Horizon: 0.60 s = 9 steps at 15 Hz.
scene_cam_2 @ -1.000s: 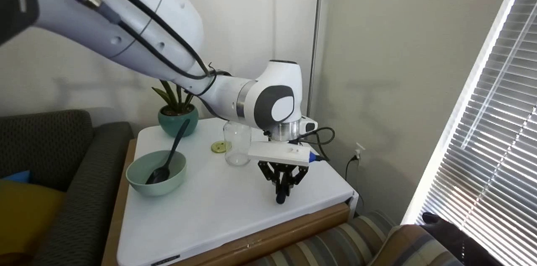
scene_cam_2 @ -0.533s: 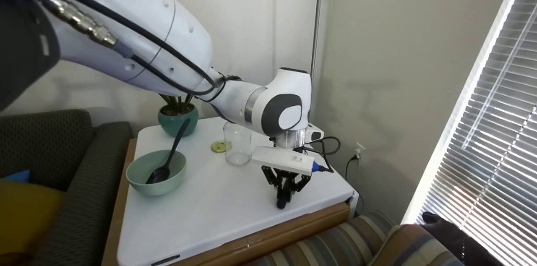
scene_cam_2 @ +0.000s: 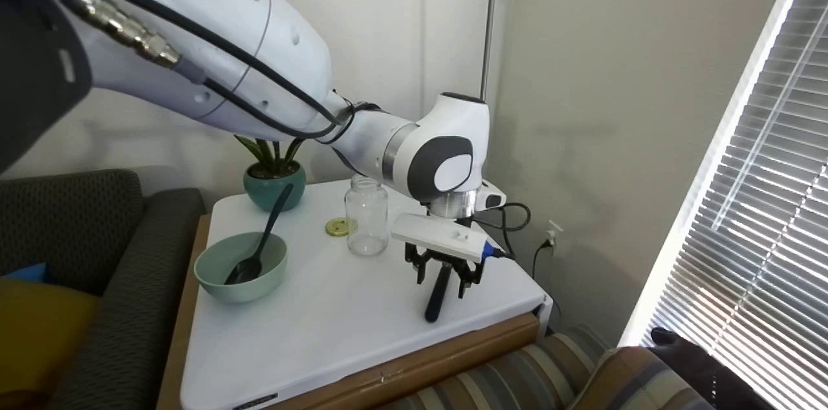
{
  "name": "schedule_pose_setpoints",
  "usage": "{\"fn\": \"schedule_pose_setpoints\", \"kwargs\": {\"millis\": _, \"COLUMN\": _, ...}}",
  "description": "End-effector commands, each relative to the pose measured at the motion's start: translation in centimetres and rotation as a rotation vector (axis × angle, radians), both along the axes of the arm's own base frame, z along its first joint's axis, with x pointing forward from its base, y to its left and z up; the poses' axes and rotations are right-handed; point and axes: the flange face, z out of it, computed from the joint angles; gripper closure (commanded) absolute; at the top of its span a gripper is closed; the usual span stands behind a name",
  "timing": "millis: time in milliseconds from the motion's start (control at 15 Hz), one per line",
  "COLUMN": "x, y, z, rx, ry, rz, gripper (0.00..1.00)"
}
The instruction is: Move the whisker away from the green bowl
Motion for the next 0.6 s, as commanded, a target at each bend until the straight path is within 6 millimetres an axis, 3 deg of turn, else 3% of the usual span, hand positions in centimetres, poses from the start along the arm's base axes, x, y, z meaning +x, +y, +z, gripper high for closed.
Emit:
{"fn": "schedule_pose_setpoints", "kwargs": {"millis": 0, "x": 0.3, "y": 0.4, "z": 4.6, "rx": 0.015, "ry": -0.030, "rz": -0.016, "gripper": 0.00}}
{"fn": "schedule_pose_setpoints", "kwargs": {"millis": 333, "x": 0.3, "y": 2.3, "z": 11.4, "rx": -0.043, "ry": -0.062, "rz": -0.141, "gripper": 0.00}}
{"fn": "schedule_pose_setpoints", "kwargs": {"millis": 533, "x": -0.6, "y": 3.9, "z": 14.1, "rx": -0.037, "ry": -0.062, "rz": -0.165, "gripper": 0.00}}
